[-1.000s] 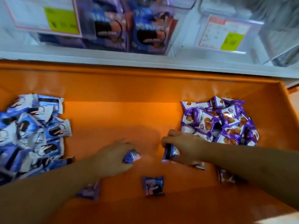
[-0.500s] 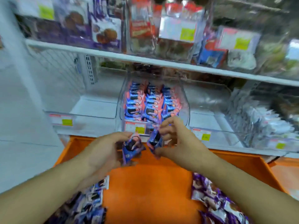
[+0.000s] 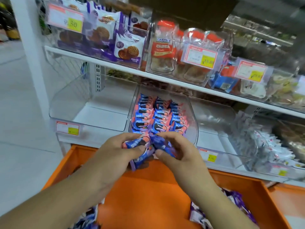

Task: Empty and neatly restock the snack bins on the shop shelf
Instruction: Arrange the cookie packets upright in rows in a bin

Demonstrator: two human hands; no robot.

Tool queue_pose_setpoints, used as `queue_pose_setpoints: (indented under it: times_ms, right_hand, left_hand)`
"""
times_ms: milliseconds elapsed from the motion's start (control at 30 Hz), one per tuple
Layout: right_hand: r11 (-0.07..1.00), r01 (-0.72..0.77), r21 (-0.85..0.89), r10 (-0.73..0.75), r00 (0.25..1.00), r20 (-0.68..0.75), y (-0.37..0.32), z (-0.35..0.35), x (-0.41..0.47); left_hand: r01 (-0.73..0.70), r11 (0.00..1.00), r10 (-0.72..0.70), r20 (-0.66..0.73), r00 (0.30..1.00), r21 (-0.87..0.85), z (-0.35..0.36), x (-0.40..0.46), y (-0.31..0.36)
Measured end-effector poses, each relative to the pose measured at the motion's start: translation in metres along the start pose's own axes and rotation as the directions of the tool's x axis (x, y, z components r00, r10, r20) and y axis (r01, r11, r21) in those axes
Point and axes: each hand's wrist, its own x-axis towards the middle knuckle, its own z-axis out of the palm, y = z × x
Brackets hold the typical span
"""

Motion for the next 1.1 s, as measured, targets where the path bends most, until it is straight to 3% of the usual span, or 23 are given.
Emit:
queue_pose_setpoints:
  times_ms: [133, 200, 467, 667, 1100]
  right_hand:
    - [0.911, -0.136, 0.389, 0.138, 0.990, 0.023, 0.005, -0.014, 0.013]
    - [0.865, -0.169, 0.472, 0.174, 0.984, 0.034, 0.007, -0.019, 0.015]
    - [0.874, -0.130, 0.468, 0.156, 0.988, -0.016, 0.013, -0.029, 0.012]
    - [0.835, -0.162, 0.526, 0.162, 0.986, 0.046, 0.004, -0.032, 0.001]
    - [0.919, -0.073, 0.388, 0.067, 0.997, 0.030, 0.002, -0.030, -0.006]
  left_hand:
    - [-0.007, 1.000, 0.007, -0.001, 1.000, -0.001, -0.005, 0.013, 0.012]
    - [-0.026, 1.000, 0.026, -0.014, 1.000, 0.013, -0.005, 0.016, 0.016]
    - [-0.090, 0.990, 0.091, -0.007, 0.996, 0.109, -0.002, 0.012, 0.017]
    - [-0.058, 0.997, 0.058, -0.006, 0.998, 0.046, -0.001, 0.003, 0.015]
    - [-0.100, 0.995, 0.099, -0.042, 0.994, -0.016, 0.003, -0.004, 0.019]
